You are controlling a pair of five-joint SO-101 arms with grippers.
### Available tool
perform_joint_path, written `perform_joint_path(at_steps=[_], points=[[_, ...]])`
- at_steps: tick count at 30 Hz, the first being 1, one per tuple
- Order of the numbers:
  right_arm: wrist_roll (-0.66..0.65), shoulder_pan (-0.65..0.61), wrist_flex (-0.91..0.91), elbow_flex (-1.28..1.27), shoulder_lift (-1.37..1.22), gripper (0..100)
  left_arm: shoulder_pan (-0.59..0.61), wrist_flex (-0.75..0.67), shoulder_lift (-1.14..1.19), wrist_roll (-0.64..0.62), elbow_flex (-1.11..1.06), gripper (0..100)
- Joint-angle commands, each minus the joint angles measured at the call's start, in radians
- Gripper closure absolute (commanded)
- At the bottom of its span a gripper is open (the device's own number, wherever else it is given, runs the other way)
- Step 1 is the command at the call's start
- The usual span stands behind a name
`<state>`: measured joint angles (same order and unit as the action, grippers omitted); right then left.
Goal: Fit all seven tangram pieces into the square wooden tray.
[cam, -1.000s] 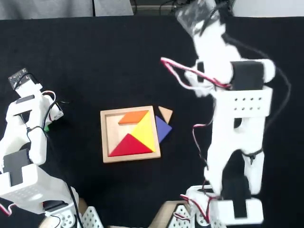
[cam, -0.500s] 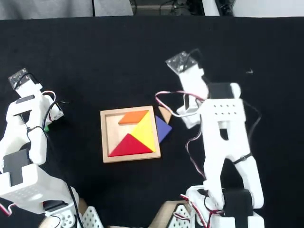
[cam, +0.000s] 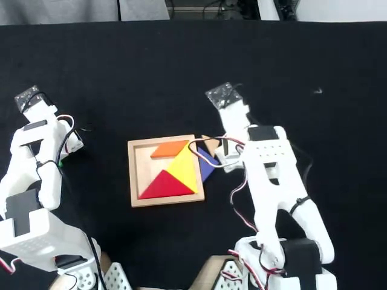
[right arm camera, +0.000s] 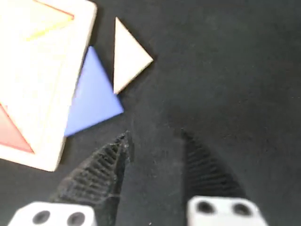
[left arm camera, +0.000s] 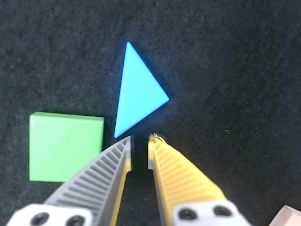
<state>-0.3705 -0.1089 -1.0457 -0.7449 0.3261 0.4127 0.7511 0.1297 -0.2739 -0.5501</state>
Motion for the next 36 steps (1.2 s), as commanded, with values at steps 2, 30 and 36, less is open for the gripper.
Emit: perform_joint_path(at_steps=[2,30,36], points=[[-0.068,-0.114,0.02,-0.012,0.031,90.0,-0.018,-0.012,-0.044,0.012,0.007,92],[0.029,-0.253,0.15,0.056,-0.209,98.8,-0.015,-0.009,-0.044,0.014,0.005,92],[0.029,-0.238,0.186,0.039,-0.245,98.8,-0.015,-0.008,-0.044,0.014,0.005,92]])
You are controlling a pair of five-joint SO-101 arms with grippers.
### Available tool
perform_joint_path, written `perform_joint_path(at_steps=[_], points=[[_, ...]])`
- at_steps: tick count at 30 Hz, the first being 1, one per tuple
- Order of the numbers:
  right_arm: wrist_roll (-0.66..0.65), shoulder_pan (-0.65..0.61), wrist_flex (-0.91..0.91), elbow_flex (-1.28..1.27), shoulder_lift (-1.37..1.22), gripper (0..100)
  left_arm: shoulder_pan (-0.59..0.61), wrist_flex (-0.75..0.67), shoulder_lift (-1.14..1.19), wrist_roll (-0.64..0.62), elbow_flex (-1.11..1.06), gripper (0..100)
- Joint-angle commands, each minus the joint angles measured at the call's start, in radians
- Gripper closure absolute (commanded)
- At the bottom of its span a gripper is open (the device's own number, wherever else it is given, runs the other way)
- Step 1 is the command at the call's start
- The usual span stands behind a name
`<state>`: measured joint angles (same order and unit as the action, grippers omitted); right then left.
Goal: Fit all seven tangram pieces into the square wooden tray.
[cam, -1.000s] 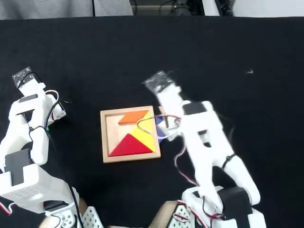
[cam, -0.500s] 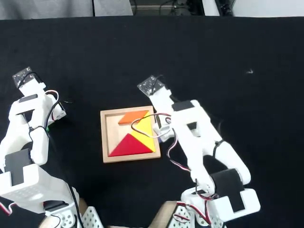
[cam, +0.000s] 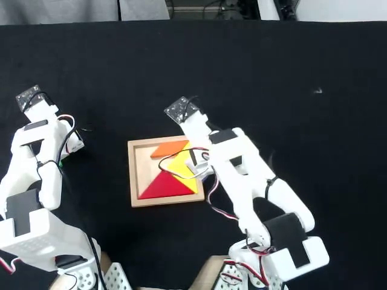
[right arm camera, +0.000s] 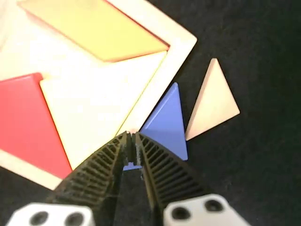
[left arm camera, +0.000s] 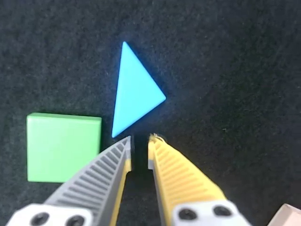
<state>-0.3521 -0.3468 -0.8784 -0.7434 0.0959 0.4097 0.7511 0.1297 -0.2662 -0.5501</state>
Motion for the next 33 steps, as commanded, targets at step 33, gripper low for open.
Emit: perform_joint_path(at_steps=[33], points=[[-0.054,0.285,-0.129,0.039,0.259,98.8,-0.015,-0.008,-0.044,0.006,0.005,92]])
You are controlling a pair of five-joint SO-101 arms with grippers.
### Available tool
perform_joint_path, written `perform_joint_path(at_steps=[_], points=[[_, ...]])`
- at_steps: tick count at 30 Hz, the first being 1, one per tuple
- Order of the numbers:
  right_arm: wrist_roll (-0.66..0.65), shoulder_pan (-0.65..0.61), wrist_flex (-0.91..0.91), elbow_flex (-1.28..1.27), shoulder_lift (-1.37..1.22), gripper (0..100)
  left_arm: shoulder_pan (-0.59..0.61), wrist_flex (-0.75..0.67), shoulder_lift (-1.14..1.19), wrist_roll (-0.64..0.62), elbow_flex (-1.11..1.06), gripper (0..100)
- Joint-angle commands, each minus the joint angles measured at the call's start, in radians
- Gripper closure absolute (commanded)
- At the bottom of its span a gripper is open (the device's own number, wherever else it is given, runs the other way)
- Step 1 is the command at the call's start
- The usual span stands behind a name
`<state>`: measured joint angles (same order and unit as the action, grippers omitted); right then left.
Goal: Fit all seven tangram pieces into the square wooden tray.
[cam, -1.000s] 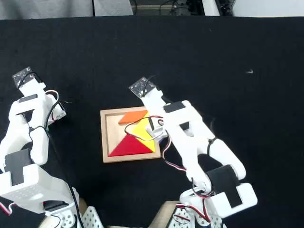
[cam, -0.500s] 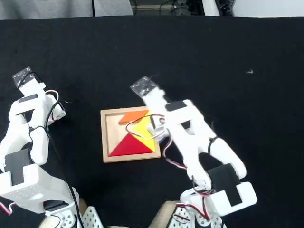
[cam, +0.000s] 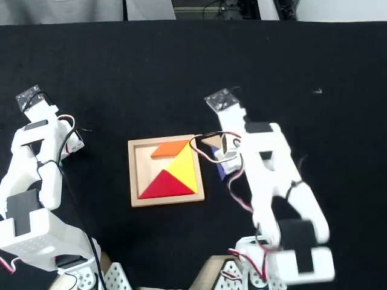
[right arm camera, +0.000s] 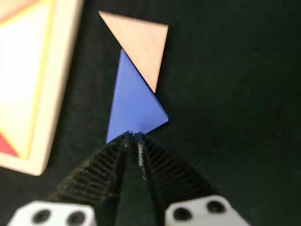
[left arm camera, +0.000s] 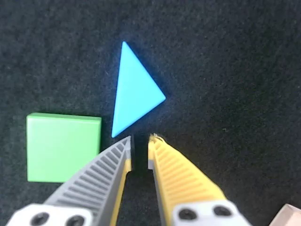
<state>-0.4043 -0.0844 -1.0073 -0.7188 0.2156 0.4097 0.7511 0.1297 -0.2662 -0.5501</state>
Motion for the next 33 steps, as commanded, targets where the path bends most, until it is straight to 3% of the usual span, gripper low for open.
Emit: perform_joint_path(at_steps=[1,5,16,22,30,33], points=[[0.0,0.017,0.023,-0.004,0.166,98.8,-0.015,-0.008,-0.044,0.006,0.005,92],[0.02,0.02,0.092,0.022,0.139,98.8,-0.015,-0.008,-0.044,0.006,0.005,92],[0.035,0.017,0.037,0.257,-0.142,98.2,-0.015,-0.006,-0.044,0.006,0.005,92],[0.052,-0.005,0.029,0.341,-0.226,78.9,-0.012,0.026,-0.046,0.006,0.013,91],[0.017,-0.072,-0.011,0.417,-0.352,80.8,-0.007,0.029,-0.054,0.011,0.005,85],[0.02,-0.026,-0.012,0.424,-0.352,80.9,-0.008,0.091,-0.064,0.106,0.042,85]])
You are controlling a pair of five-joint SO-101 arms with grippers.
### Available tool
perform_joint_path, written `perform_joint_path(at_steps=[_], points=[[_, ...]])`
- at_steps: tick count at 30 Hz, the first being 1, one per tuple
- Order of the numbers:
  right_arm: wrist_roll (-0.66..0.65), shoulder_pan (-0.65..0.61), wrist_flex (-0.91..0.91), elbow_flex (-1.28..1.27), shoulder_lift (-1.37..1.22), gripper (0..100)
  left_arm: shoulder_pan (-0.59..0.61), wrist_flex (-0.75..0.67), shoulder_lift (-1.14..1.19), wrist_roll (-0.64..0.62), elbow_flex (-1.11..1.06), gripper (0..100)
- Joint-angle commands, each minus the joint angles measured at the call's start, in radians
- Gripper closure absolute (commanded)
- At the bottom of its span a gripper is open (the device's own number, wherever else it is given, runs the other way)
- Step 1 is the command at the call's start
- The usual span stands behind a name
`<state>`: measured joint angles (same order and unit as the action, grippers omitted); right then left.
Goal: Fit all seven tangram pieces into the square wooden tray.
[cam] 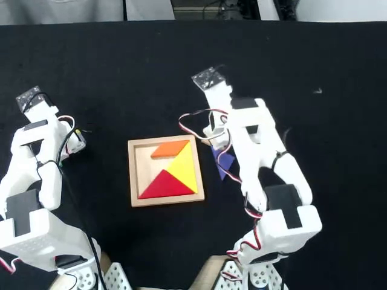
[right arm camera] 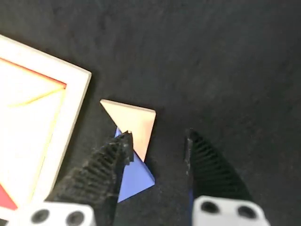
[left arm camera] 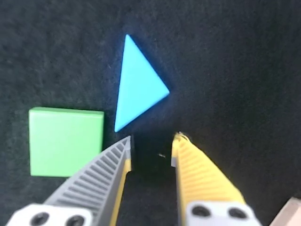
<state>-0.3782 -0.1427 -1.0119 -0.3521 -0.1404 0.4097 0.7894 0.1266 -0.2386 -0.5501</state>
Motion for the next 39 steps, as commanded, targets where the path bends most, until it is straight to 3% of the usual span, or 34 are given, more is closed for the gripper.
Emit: perform_joint_path(at_steps=[1,4,10,13,15,18,24,29,39], points=[[-0.006,0.048,-0.003,0.056,0.002,81.0,-0.008,0.087,-0.08,0.112,0.07,85],[0.012,0.089,0.04,0.027,-0.002,81.0,0.015,0.207,-0.143,0.272,0.156,84],[0.021,0.101,0.123,-0.068,0.004,81.0,0.148,0.442,-0.178,0.918,0.332,84],[0.021,0.103,0.127,-0.068,0.004,81.0,0.226,0.482,-0.176,1.066,0.378,83],[0.021,0.103,0.127,-0.068,0.004,81.0,0.249,0.493,-0.176,1.102,0.394,78],[0.021,0.103,0.127,-0.068,0.004,81.0,0.214,0.463,-0.169,1.013,0.394,72],[0.021,0.103,0.127,-0.07,-0.001,81.1,0.088,0.41,-0.018,0.582,0.456,71],[0.021,0.103,0.127,-0.071,-0.001,81.1,0.068,0.511,0.137,0.249,0.567,71],[0.017,0.101,0.127,-0.073,-0.001,81.1,0.082,0.519,0.328,0.167,0.693,70]])
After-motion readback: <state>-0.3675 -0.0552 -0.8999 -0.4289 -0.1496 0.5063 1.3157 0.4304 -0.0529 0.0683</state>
